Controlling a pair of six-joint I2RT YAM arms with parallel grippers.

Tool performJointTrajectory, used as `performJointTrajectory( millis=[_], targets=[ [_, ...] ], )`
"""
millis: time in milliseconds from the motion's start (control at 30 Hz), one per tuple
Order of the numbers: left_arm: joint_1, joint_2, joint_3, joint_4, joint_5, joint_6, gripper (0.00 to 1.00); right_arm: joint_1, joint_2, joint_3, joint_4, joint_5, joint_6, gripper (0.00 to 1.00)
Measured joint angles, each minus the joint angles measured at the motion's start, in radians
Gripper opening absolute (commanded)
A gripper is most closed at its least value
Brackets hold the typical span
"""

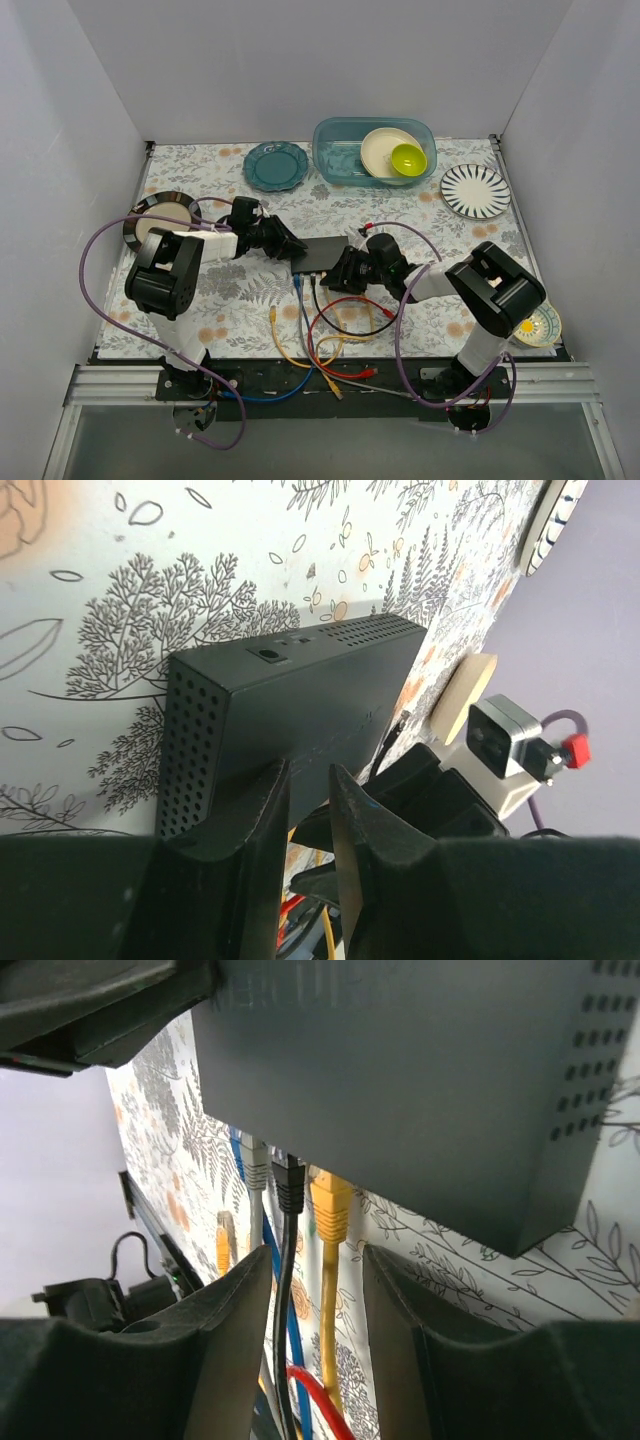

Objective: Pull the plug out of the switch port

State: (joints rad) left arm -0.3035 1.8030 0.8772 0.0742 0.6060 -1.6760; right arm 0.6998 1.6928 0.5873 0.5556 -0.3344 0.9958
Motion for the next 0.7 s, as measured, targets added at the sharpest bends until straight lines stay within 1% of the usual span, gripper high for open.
performJointTrajectory(
  millis=[233, 467, 500, 567, 700],
  targets=[
    [0.014, -0.01, -0.004, -0.011, -0.005, 0.011, 0.22, -0.002, 0.09, -0.035, 0.211, 0.021, 0.2, 0.45],
    [0.016, -0.012, -0.008, -0.011, -0.004, 0.013, 0.22, -0.006, 0.127, -0.081, 0.341, 0.076, 0.341, 0.41],
    [0.016, -0.012, -0.009, -0.01, -0.004, 0.013, 0.22, -0.007, 0.134, -0.086, 0.357, 0.083, 0.362, 0.38],
    [0.017, -0.012, -0.011, -0.007, -0.003, 0.013, 0.22, -0.008, 0.14, -0.09, 0.377, 0.094, 0.384, 0.35],
    [0.019, -0.013, -0.011, -0.006, -0.003, 0.013, 0.22, -0.012, 0.156, -0.1, 0.408, 0.108, 0.426, 0.35]
  ],
)
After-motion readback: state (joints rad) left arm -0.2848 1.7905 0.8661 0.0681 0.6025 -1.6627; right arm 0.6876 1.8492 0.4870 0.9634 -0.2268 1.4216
